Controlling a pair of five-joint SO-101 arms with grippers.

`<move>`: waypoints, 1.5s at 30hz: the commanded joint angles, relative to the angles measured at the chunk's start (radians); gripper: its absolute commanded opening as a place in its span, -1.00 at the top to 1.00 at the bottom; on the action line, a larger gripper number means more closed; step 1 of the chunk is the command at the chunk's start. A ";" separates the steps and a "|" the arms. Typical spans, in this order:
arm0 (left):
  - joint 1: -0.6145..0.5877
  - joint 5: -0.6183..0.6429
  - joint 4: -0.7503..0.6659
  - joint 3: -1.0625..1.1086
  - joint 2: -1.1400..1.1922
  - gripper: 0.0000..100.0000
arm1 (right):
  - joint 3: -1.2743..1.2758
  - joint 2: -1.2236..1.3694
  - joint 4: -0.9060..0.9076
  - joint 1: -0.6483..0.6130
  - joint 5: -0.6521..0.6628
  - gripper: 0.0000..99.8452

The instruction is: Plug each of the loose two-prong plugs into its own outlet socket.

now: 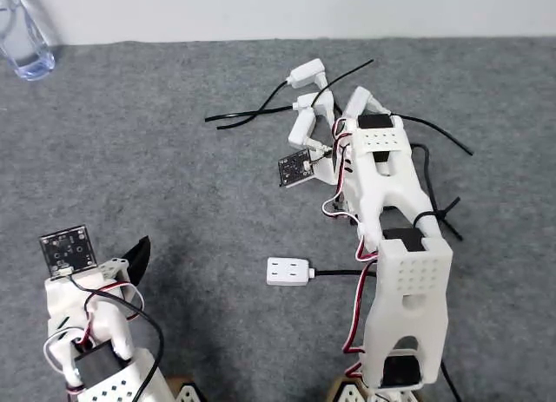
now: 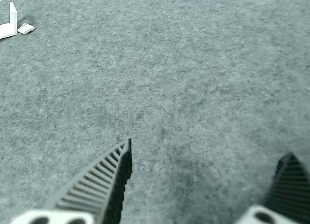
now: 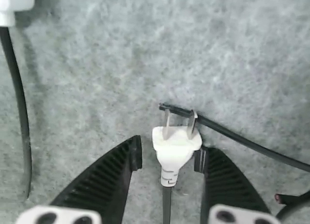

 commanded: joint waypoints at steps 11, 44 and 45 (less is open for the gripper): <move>0.005 -0.008 0.003 -0.008 -0.005 0.14 | -0.028 0.024 -0.056 -0.050 -0.002 0.92; 0.592 0.479 -0.101 -0.010 -0.009 0.13 | 0.066 -0.608 0.323 -0.191 -0.457 0.98; 0.623 0.509 -0.115 -0.010 -0.009 0.13 | 0.092 -0.633 0.321 -0.209 -0.471 0.98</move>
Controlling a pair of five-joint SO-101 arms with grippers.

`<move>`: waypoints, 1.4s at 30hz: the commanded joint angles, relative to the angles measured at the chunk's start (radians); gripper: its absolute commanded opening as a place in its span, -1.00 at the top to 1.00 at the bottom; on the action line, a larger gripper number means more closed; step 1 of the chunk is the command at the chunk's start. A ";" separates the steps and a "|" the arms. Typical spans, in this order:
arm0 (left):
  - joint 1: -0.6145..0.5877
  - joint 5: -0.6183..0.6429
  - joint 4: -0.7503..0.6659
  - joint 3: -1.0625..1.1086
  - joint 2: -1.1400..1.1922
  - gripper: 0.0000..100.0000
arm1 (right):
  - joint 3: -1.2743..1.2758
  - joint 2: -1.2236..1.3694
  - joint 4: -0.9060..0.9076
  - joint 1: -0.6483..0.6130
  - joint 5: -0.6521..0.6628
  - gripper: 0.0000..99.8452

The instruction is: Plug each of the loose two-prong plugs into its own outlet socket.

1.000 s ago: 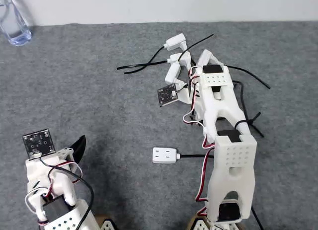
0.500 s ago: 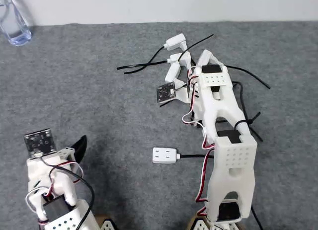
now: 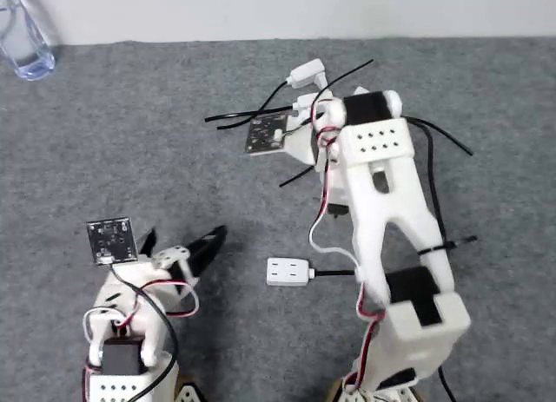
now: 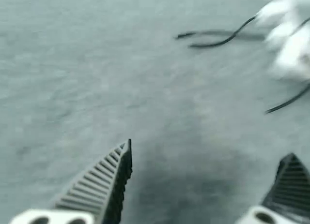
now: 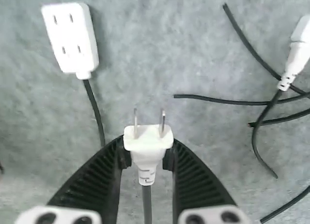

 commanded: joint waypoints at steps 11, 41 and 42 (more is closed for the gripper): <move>0.270 0.282 -0.167 -0.010 -0.009 0.13 | 0.158 -0.243 0.010 -0.137 -0.158 0.98; 0.269 0.284 -0.216 -0.008 -0.008 0.13 | 0.087 -0.252 -0.022 -0.346 -0.267 0.98; 0.269 0.284 -0.216 -0.008 -0.008 0.13 | 0.083 -0.252 -0.019 -0.355 -0.269 0.98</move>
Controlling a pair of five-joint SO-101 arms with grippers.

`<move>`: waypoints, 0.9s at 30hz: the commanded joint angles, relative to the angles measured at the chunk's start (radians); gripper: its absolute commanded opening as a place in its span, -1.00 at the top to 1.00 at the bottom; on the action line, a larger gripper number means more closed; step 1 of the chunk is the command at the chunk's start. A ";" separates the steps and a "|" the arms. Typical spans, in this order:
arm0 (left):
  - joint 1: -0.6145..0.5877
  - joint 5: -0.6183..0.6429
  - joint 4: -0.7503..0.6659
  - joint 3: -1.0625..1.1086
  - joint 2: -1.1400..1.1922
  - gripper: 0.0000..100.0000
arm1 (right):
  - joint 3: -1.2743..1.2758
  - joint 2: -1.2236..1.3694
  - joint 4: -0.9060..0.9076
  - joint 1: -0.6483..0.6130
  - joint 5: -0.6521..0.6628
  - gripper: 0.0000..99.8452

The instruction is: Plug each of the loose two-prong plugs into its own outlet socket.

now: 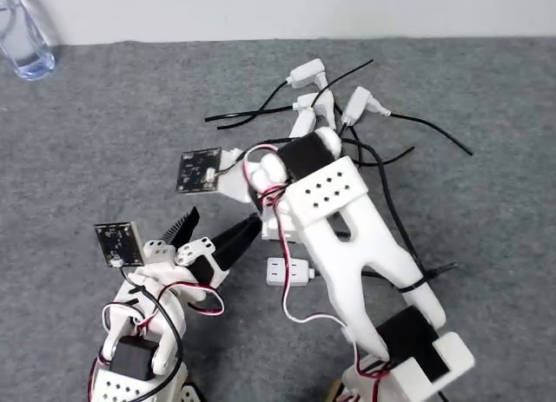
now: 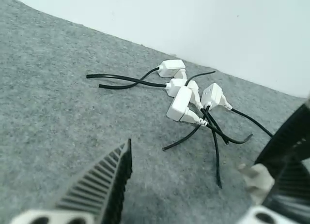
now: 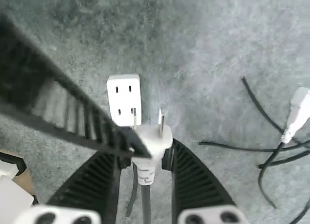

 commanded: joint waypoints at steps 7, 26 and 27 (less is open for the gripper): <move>0.003 0.003 0.017 -0.008 -0.008 0.13 | -0.112 -0.045 0.035 -0.053 -0.035 0.98; 0.003 0.002 0.017 -0.008 -0.008 0.13 | -0.198 -0.117 0.088 -0.004 -0.029 0.98; 0.003 0.002 0.017 -0.008 -0.008 0.13 | -0.196 -0.131 0.090 0.007 -0.029 0.98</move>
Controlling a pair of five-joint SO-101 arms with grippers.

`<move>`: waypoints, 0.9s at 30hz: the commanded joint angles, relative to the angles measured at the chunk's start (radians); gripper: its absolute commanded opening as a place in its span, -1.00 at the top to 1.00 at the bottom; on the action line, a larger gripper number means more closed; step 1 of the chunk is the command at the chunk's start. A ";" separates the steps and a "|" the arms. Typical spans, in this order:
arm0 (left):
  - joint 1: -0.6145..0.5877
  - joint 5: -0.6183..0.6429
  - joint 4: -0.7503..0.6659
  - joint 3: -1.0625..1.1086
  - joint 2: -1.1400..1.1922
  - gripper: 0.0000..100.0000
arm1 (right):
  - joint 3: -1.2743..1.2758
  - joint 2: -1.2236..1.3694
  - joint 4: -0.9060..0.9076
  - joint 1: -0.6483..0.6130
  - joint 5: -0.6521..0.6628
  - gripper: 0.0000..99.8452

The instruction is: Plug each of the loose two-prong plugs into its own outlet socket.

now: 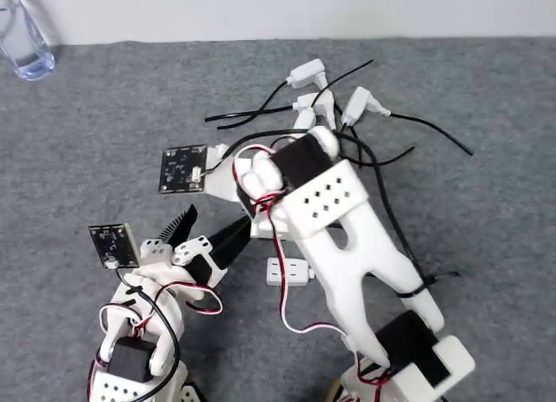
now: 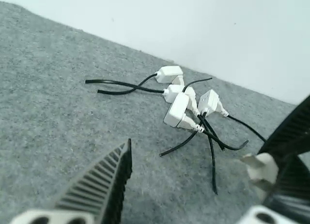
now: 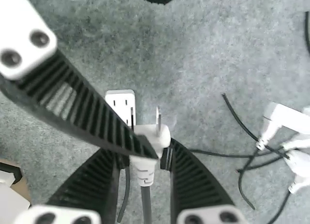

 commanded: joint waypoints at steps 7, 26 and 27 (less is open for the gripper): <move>0.006 -0.008 0.009 0.001 -0.003 0.13 | -0.072 -0.128 0.044 0.071 -0.005 0.98; 0.006 -0.008 0.009 0.001 -0.003 0.13 | -0.071 -0.117 0.044 0.076 -0.006 0.98; 0.006 -0.008 0.009 0.001 -0.003 0.13 | -0.068 -0.116 0.044 0.090 -0.005 0.98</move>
